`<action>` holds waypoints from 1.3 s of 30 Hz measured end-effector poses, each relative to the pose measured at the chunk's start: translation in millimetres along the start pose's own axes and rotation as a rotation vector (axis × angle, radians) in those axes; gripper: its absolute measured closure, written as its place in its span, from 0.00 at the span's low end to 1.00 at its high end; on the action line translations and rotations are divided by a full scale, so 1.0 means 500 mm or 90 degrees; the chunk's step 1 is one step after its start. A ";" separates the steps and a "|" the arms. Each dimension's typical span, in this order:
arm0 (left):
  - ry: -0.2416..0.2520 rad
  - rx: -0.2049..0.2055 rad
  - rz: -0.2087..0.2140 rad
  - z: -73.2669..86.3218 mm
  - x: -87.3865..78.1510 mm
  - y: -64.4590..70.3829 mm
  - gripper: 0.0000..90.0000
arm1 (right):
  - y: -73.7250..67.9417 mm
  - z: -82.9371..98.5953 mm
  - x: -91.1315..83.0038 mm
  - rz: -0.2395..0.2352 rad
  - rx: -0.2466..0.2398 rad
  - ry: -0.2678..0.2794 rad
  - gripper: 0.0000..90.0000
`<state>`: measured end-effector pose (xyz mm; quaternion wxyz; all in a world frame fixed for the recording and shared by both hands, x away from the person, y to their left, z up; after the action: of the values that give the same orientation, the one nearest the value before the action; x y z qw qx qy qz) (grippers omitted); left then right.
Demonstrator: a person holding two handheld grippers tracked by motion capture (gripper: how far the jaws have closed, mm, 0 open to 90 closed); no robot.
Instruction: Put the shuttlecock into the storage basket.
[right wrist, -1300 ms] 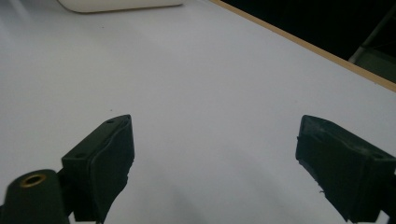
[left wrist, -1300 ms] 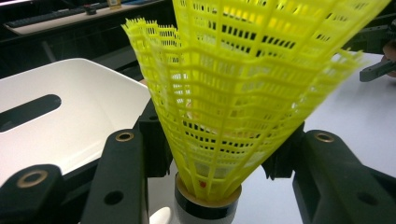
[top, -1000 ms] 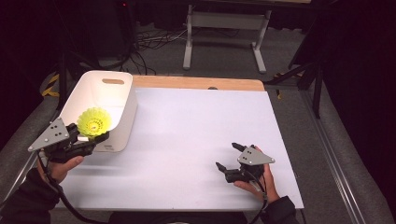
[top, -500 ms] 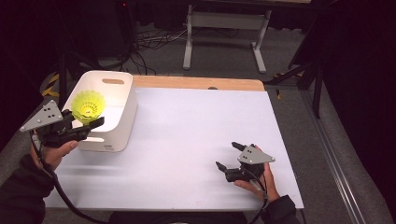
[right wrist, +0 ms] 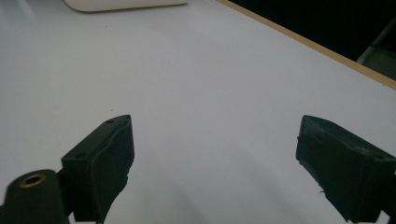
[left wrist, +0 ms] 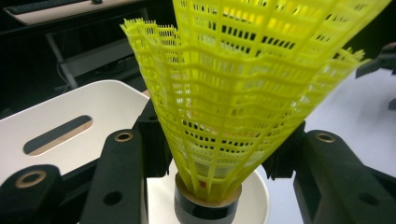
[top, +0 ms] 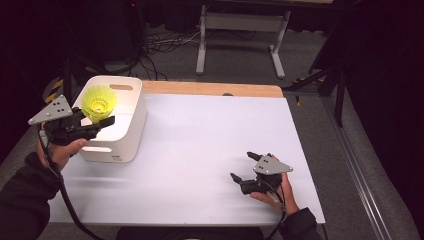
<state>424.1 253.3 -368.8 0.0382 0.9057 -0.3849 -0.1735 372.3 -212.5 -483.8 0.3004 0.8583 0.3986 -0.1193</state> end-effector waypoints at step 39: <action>-0.105 -0.025 -0.064 -0.046 0.105 -0.116 0.58 | 0.009 -0.002 0.010 -0.009 -0.008 -0.003 0.14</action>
<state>505.8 255.2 -373.9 0.0153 0.9058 -0.3369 -0.2566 378.8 -210.9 -483.4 0.3063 0.8531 0.4046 -0.1209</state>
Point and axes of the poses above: each handheld gripper's, and its own axes: x roughly forward along the jaws, z roughly out of its underside, y roughly to its right, the point moved 5 cm from there along x, roughly forward along the jaws, and after that the axes turned 15 degrees about -x, right-handed, at the moved point
